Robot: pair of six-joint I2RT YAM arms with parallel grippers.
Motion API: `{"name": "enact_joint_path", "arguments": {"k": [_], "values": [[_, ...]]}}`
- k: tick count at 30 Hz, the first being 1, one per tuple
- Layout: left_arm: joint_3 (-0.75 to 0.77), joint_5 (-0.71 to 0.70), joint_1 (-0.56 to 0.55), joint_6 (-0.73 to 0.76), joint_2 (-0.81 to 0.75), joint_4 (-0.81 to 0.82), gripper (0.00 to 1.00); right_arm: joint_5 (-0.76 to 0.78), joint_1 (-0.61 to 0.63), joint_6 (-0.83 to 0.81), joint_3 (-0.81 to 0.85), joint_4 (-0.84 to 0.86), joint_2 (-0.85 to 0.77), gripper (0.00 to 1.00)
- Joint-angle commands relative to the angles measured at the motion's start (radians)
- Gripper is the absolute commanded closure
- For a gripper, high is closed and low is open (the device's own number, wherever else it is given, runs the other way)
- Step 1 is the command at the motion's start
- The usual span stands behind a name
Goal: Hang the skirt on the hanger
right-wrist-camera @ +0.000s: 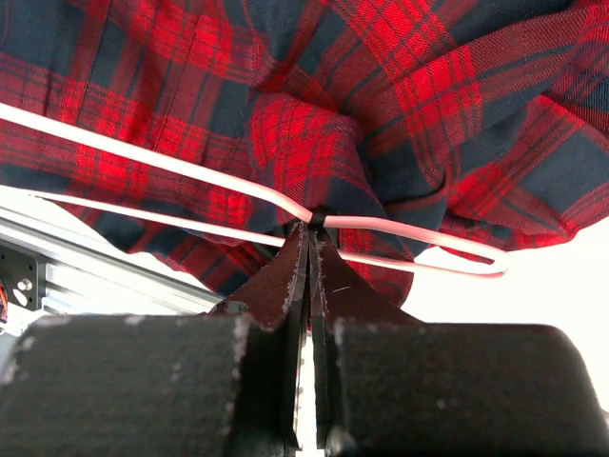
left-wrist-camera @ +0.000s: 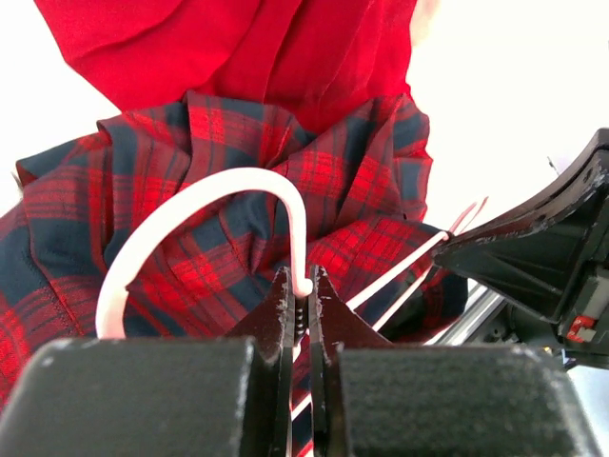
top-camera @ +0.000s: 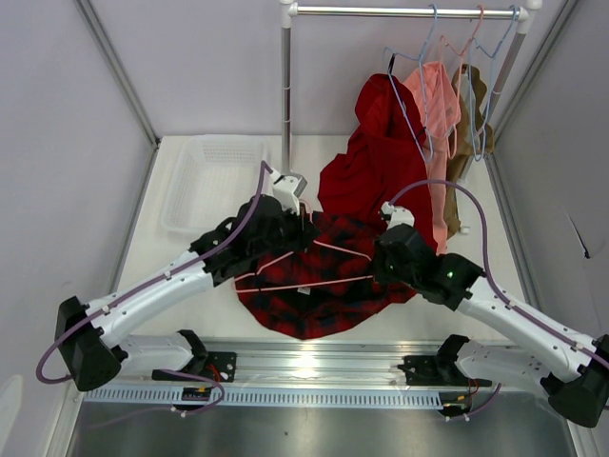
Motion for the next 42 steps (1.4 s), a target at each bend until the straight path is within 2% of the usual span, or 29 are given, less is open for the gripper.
{"name": "enact_joint_path", "arguments": {"k": [1, 8, 12, 15, 18, 21, 27, 30, 33, 36, 42], "values": [[0.109, -0.025, 0.005, 0.036, -0.002, -0.003, 1.0, 0.008, 0.004, -0.027, 0.044, 0.002, -0.015, 1.0], [0.32, -0.025, 0.005, 0.108, 0.012, -0.109, 1.0, 0.019, 0.004, -0.067, 0.11, -0.037, -0.034, 1.0], [0.394, 0.004, 0.005, 0.132, 0.033, -0.143, 1.0, -0.034, 0.006, -0.102, 0.152, -0.022, -0.064, 0.87], [0.419, 0.024, 0.005, 0.15, 0.049, -0.149, 1.0, -0.092, 0.006, -0.171, 0.187, 0.003, -0.096, 0.66], [0.426, 0.034, 0.005, 0.161, 0.056, -0.146, 1.0, -0.185, 0.006, -0.252, 0.231, 0.028, -0.117, 0.52], [0.457, 0.037, 0.006, 0.173, 0.059, -0.157, 1.0, -0.299, 0.004, -0.301, 0.267, 0.054, -0.127, 0.45], [0.518, 0.069, 0.011, 0.207, 0.087, -0.203, 1.0, -0.397, 0.004, -0.405, 0.328, 0.118, -0.163, 0.36], [0.538, 0.075, 0.009, 0.221, 0.098, -0.224, 1.0, -0.39, 0.004, -0.47, 0.362, 0.159, -0.163, 0.33], [0.552, 0.066, 0.011, 0.23, 0.105, -0.247, 1.0, -0.445, 0.004, -0.495, 0.42, 0.164, -0.139, 0.33], [0.567, 0.051, 0.011, 0.237, 0.11, -0.272, 1.0, -0.501, 0.004, -0.485, 0.449, 0.143, -0.101, 0.33], [0.61, -0.005, 0.011, 0.251, 0.119, -0.315, 1.0, -0.428, 0.006, -0.464, 0.443, 0.014, -0.088, 0.32]]}}
